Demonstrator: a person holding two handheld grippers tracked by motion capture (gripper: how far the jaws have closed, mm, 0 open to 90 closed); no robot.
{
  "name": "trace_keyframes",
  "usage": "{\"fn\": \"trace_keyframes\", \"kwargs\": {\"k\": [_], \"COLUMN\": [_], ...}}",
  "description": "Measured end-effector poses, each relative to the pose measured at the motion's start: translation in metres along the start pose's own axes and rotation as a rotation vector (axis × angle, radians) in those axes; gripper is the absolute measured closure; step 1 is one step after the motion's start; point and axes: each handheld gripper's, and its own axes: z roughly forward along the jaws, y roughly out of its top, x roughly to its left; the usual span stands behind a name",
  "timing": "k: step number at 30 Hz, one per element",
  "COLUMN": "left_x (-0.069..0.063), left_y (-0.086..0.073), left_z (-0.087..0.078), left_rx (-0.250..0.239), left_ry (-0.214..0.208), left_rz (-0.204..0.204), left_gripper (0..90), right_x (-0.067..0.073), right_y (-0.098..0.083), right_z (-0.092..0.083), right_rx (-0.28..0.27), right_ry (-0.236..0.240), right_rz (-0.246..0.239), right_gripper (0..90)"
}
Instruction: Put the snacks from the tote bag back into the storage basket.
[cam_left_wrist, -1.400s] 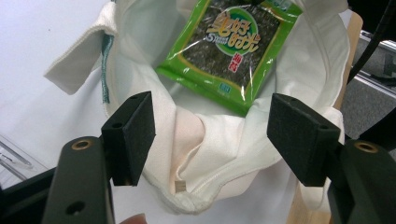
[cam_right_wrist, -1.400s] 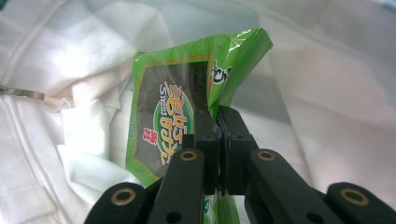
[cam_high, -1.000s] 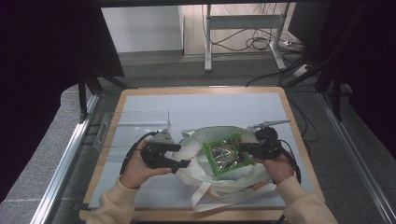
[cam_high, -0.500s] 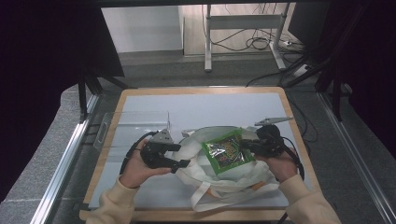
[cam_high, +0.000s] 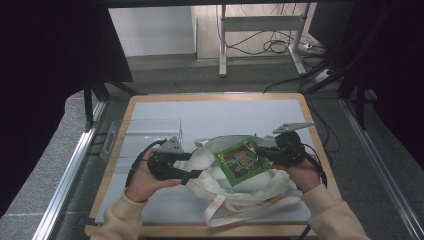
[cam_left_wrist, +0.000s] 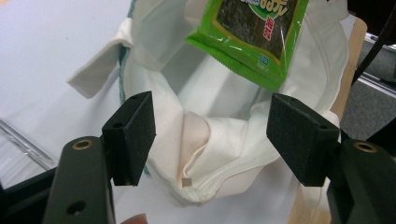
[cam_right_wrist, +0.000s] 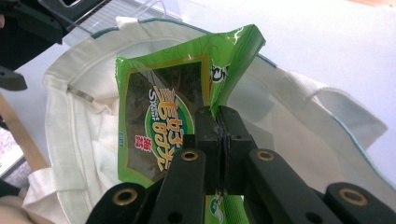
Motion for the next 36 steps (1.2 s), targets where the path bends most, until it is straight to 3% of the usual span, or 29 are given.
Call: {"fn": "trace_keyframes", "kwargs": {"k": [9,15,19,26,27,36], "left_x": [-0.001,-0.001,0.0,0.003,0.005,0.005], "left_y": [0.005,0.009,0.014,0.019,0.02,0.032], "left_z": [-0.005,-0.002,-0.003,-0.004,-0.004,0.007], "left_rx": [-0.014,-0.001,0.012,0.027,0.037,0.039], "left_ry": [-0.004,-0.008,-0.015,-0.018,-0.02,-0.049], "left_rz": [-0.015,-0.023,0.002,-0.011,0.002,-0.008], "left_gripper": [32.6,33.4,33.4,33.3,33.3,33.2], "right_x": [-0.001,-0.002,0.002,0.006,0.007,0.013], "right_y": [0.004,0.005,0.01,0.014,0.015,0.022], "right_z": [0.002,0.001,0.0,-0.004,-0.004,-0.006], "right_rx": [0.013,0.002,0.009,-0.007,-0.014,-0.025], "right_ry": [0.03,0.036,0.039,0.047,0.047,0.053], "right_rz": [-0.081,-0.108,-0.14,-0.174,-0.177,-0.235], "right_gripper": [87.3,87.3,87.4,87.4,87.4,87.3]}}
